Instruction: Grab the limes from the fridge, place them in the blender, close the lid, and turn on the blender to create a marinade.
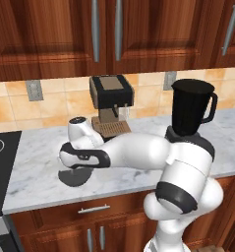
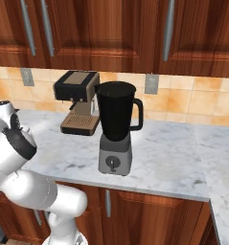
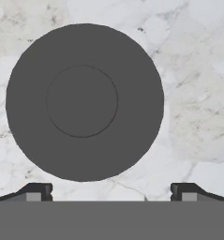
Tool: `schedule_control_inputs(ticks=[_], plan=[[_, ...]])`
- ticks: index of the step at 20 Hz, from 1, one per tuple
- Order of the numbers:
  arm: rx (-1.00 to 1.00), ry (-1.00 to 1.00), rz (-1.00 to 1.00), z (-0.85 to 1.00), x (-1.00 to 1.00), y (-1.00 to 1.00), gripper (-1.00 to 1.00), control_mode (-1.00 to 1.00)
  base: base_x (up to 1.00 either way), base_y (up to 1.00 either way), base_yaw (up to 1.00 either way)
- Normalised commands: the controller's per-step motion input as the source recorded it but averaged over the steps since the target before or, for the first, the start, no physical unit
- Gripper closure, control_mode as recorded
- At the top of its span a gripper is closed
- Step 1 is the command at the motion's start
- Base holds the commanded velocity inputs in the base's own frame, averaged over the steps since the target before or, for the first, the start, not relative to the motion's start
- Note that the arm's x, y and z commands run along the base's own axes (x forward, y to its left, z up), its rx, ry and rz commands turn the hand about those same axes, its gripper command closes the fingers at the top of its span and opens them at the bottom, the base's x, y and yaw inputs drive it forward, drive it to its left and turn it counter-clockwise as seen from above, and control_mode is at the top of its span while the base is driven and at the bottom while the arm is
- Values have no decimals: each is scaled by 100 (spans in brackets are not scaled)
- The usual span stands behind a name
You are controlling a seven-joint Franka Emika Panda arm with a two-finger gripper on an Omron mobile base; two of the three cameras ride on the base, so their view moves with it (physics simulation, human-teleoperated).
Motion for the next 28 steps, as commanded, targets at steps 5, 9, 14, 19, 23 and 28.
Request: schedule_control_inputs(ticks=[5, 9, 14, 19, 23, 28], plan=[[-5, 2, 3, -9, 3, 8, -100, -100, 0, 0, 0], [0, 0, 0, -18, 10, 18, -100, -100, 0, 0, 0], [0, 0, 1, -12, 16, 13, -100, -100, 0, 0, 0], [0, 0, 0, -15, 50, 0, -100, -100, 0, 0, 0], [0, 2, 0, -2, 24, 0, -100, -100, 0, 0, 0], [0, 2, 0, -9, 0, 1, -100, -100, 0, 0, 0]])
